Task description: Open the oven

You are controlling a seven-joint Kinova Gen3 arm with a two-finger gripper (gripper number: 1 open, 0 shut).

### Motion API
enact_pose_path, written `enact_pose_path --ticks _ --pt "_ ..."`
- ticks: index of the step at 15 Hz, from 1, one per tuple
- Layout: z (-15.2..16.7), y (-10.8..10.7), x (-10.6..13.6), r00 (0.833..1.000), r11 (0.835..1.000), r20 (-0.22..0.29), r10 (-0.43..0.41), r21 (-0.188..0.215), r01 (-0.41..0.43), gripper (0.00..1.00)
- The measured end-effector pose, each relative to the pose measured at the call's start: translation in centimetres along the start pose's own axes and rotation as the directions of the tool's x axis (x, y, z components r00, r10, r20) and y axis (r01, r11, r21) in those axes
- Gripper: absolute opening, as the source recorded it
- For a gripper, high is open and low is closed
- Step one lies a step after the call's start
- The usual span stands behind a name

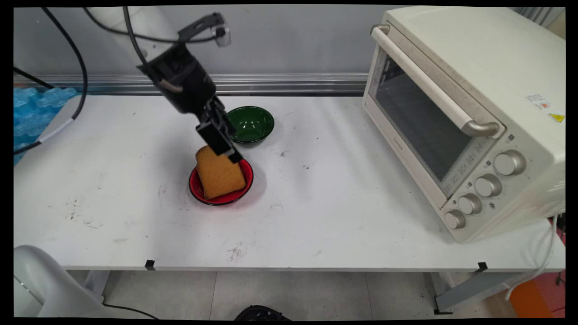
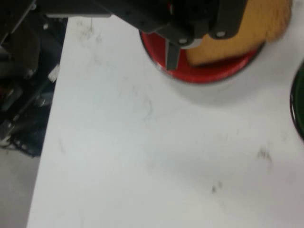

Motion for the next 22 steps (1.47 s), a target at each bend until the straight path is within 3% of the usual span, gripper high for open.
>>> enact_pose_path --ticks 11,22 --pt "-5.1 -0.2 7.0 0.982 0.996 -0.170 0.084 -0.016 -0.088 1.00" --pt "-4.3 -0.5 14.8 0.956 0.993 -0.270 0.119 0.005 -0.122 1.00"
